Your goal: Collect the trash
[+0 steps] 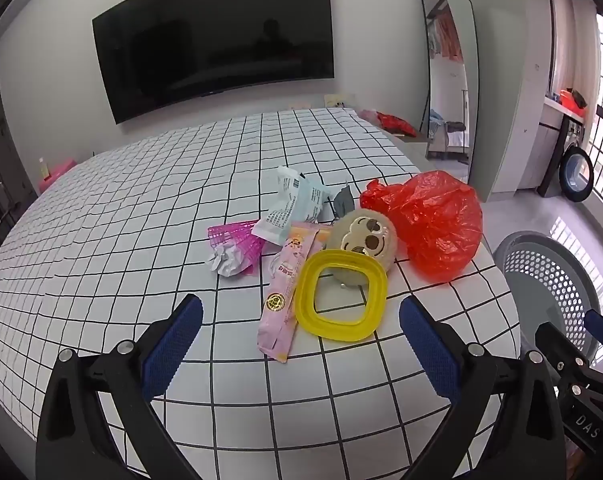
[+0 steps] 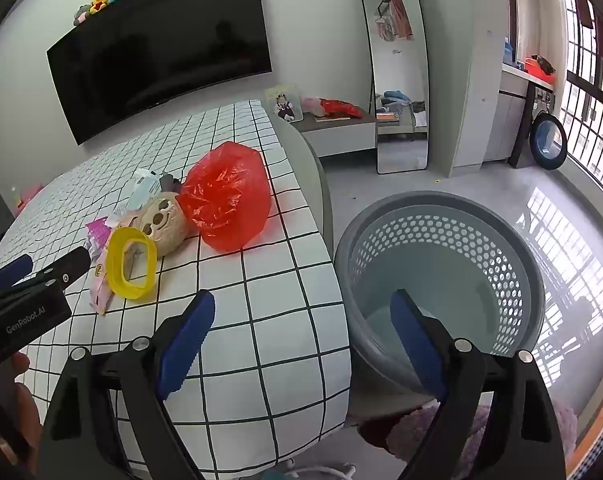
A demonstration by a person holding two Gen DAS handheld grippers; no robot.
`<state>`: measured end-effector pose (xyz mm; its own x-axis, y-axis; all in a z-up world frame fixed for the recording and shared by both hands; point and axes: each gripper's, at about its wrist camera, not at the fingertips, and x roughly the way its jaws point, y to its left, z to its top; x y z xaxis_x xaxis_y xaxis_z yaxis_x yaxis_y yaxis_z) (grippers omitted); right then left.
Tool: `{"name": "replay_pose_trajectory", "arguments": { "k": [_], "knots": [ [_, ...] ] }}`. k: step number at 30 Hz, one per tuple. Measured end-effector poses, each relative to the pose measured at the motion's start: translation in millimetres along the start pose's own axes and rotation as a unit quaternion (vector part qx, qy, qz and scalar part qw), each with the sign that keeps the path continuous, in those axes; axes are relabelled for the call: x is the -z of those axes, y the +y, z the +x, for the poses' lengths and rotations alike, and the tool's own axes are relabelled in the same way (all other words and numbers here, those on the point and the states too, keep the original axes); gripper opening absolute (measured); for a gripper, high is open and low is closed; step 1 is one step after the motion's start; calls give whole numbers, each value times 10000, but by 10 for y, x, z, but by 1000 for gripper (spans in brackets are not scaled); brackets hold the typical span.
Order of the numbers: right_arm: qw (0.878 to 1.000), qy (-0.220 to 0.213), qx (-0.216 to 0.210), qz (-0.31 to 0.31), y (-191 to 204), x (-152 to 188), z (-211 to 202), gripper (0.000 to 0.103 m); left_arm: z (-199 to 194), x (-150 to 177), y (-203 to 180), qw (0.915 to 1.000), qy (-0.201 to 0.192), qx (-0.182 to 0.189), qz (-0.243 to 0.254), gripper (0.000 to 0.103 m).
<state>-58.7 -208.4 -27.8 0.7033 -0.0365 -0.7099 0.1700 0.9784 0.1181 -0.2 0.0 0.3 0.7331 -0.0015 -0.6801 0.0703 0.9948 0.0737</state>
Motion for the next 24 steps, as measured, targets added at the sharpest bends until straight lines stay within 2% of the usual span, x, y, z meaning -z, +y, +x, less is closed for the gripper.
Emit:
{"name": "replay_pose_trajectory", "arguments": {
  "k": [24],
  "knots": [
    [10000, 1, 0, -15, -5, -1, -47, 85, -53, 14, -4, 10000, -1, 76, 51, 97]
  ]
}}
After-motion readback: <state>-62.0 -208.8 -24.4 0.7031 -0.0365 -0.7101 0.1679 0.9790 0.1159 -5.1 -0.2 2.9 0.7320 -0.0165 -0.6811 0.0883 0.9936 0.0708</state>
